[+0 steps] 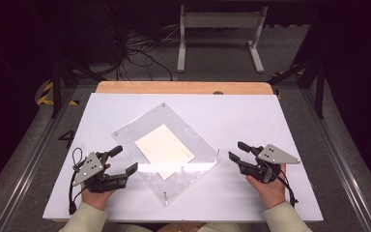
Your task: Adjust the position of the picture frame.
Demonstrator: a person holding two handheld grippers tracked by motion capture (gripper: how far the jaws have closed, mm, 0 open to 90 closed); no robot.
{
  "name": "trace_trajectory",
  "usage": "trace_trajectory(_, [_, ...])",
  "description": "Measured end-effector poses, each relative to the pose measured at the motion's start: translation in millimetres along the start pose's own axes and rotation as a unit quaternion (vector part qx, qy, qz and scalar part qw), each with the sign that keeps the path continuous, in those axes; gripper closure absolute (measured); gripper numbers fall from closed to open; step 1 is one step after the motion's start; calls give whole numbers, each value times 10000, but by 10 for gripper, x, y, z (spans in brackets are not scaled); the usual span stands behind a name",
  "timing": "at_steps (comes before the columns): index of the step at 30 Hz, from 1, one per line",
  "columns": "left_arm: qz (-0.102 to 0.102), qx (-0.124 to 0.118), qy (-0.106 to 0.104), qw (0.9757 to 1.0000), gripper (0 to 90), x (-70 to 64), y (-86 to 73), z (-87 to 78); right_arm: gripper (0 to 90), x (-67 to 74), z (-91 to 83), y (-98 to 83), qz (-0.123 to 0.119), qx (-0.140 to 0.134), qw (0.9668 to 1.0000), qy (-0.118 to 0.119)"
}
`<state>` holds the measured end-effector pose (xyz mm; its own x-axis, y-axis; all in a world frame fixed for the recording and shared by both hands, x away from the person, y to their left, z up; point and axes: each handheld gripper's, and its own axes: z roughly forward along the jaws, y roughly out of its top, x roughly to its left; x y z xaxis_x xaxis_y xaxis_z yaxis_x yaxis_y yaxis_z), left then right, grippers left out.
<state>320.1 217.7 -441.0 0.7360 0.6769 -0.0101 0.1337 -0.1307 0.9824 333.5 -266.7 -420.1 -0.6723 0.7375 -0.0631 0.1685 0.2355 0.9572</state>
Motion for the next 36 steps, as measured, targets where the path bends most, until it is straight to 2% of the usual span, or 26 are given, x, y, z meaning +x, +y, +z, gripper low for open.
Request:
trace_trajectory(4, [21,119,39,9999,181,-5,25,-10,504,74,8,54,-19,131,9998,115])
trace_trajectory(10, [5,143,61,9999,197,4,38,-25,506,232,85,132,-146,211,9988,411])
trace_trajectory(12, [-15,176,65,9998,199,5,45,-33,507,331,151,174,-158,249,9975,637])
trace_trajectory(16, [-40,188,76,9998,201,3,50,-39,508,518,276,221,-284,326,9946,944])
trace_trajectory(20, [-48,237,93,9997,204,3,49,-44,511,712,435,244,-365,415,9895,1335])
trace_trajectory(21, [-48,237,93,9997,204,3,49,-44,511,712,435,244,-365,415,9895,1335])
trace_trajectory(23, [-70,231,103,9997,205,9,48,-47,516,861,557,250,-435,494,9846,1621])
trace_trajectory(26, [-90,260,104,9996,206,19,46,-59,522,941,619,249,-452,540,9816,1773])
trace_trajectory(30, [-118,281,130,9995,207,29,44,-66,537,1096,712,241,-498,611,9738,2134])
trace_trajectory(31, [-124,290,133,9994,208,31,43,-66,542,1177,749,232,-543,646,9694,2305])
trace_trajectory(32, [-139,288,139,9994,208,32,41,-64,542,1177,749,232,-543,646,9694,2305])
trace_trajectory(36, [-159,302,144,9993,210,34,40,-66,553,1305,804,215,-585,683,9613,2604])
